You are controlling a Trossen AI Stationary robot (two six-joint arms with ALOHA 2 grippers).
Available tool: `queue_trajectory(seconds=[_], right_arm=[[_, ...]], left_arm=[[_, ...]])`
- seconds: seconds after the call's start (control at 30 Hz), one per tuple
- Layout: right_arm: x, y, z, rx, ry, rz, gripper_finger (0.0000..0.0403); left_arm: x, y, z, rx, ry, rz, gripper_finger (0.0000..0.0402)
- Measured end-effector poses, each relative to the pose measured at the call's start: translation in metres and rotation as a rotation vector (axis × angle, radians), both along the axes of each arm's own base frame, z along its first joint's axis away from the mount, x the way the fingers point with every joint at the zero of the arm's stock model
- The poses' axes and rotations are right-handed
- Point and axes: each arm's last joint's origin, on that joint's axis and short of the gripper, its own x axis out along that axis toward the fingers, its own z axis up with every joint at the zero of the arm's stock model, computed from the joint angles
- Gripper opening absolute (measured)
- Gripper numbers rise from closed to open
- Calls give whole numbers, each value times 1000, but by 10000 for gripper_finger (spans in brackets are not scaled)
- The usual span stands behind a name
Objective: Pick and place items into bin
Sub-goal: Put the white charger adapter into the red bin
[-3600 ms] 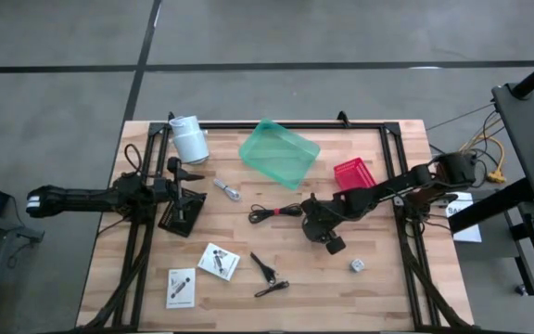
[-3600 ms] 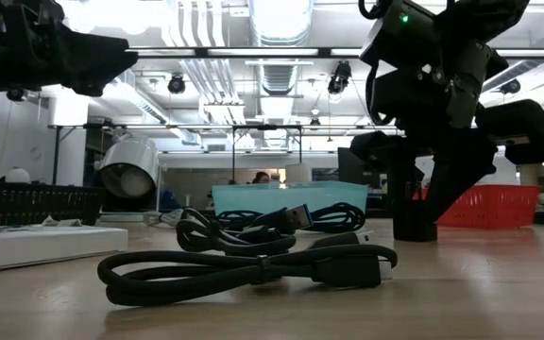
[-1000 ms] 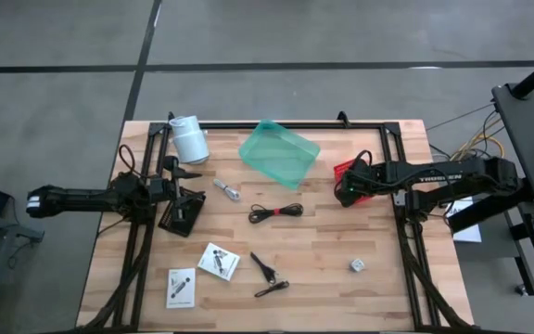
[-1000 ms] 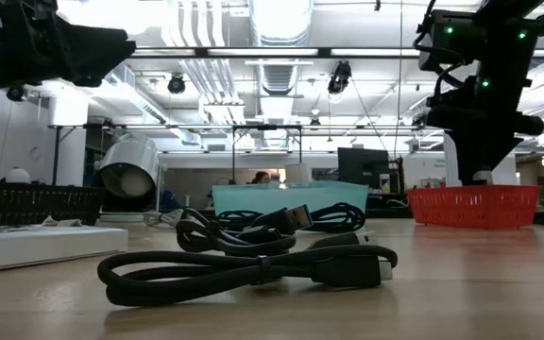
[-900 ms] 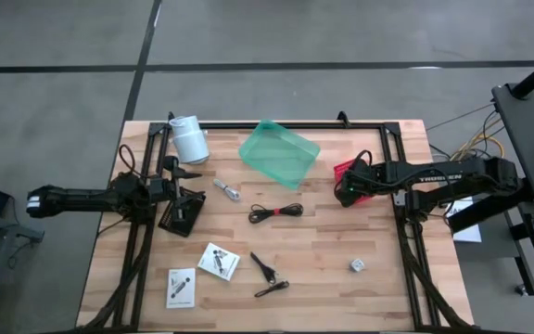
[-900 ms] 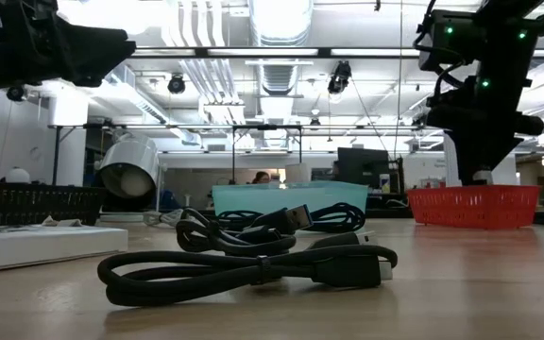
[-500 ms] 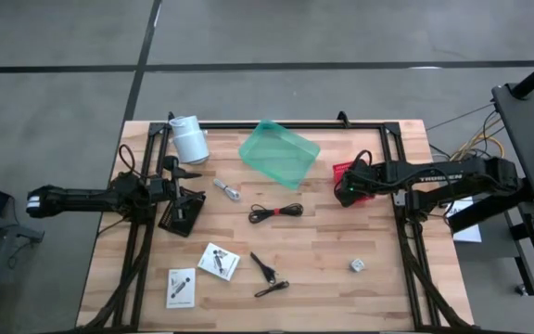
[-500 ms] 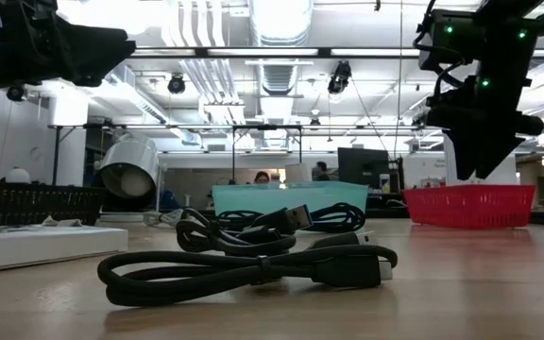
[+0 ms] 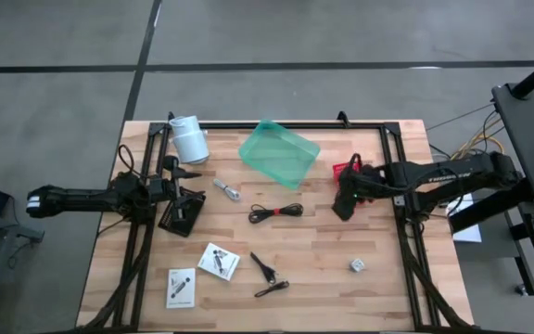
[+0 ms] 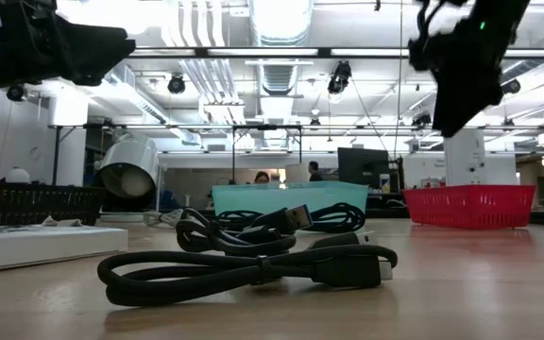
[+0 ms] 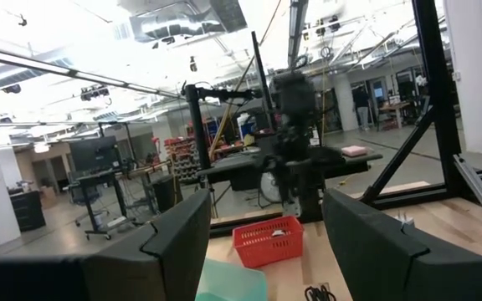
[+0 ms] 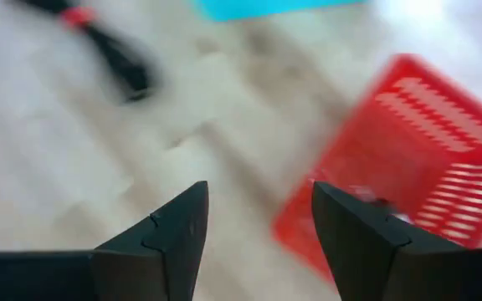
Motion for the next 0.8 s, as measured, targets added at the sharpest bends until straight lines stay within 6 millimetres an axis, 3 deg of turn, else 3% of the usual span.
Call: queue_trajectory(seconds=[0.27,0.43,0.57,0.8], right_arm=[[0,62,27,50,-133,224,201],[-10,95,29,15,-162,336,201],[-16,116,19,24,-125,405,201],[-17,139,-17,-45,35,523,201]], left_arm=[[0,0,0,6,-3,2,215],[0,0,1,7,-10,2,215],[0,0,1,7,-12,2,215],[0,0,1,7,-15,2,215]])
